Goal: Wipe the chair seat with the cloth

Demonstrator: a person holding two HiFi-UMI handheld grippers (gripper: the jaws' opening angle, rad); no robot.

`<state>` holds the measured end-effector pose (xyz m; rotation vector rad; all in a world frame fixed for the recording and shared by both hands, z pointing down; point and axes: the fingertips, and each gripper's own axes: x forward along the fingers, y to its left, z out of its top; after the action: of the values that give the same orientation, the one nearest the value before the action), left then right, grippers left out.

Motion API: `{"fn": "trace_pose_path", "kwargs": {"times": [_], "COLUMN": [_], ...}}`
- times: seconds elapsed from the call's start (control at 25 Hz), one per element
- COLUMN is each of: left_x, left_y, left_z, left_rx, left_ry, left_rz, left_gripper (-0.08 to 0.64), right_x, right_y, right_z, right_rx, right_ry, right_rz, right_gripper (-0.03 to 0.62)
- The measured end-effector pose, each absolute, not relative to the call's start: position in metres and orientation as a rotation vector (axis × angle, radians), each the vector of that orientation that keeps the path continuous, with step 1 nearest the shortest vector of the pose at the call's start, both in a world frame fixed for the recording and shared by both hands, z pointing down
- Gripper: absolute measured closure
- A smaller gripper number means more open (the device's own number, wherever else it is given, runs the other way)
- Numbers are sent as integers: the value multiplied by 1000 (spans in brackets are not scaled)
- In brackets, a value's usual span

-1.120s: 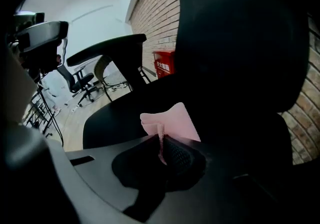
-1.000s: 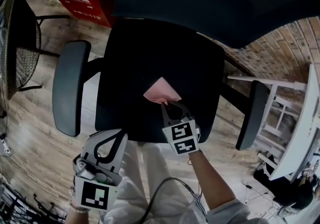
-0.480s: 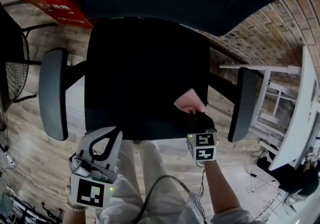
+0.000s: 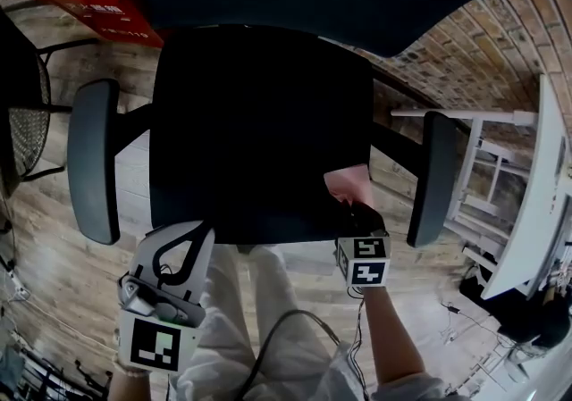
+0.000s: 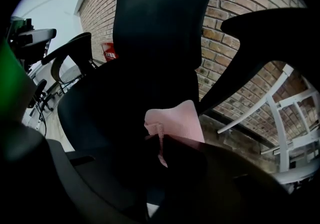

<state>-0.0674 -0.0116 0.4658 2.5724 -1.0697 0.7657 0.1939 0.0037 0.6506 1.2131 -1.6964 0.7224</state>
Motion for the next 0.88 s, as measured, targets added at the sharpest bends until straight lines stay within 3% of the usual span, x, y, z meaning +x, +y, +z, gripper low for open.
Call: {"fn": "trace_pose_path", "kwargs": {"times": [0.36,0.88], "left_x": [-89,-130], "left_y": [-4,9], "left_z": [464,459], "left_rx": [2545,2469], "left_ry": [-1128,-1225], "left_rz": [777,761], "left_gripper": [541,541], "right_x": [117,-79], "right_y": [17,71], "right_z": [661,657], "right_rx": [1126,672], "right_ry": [-1810,-2097], "right_rz": [791,852], "right_gripper": [543,543]}}
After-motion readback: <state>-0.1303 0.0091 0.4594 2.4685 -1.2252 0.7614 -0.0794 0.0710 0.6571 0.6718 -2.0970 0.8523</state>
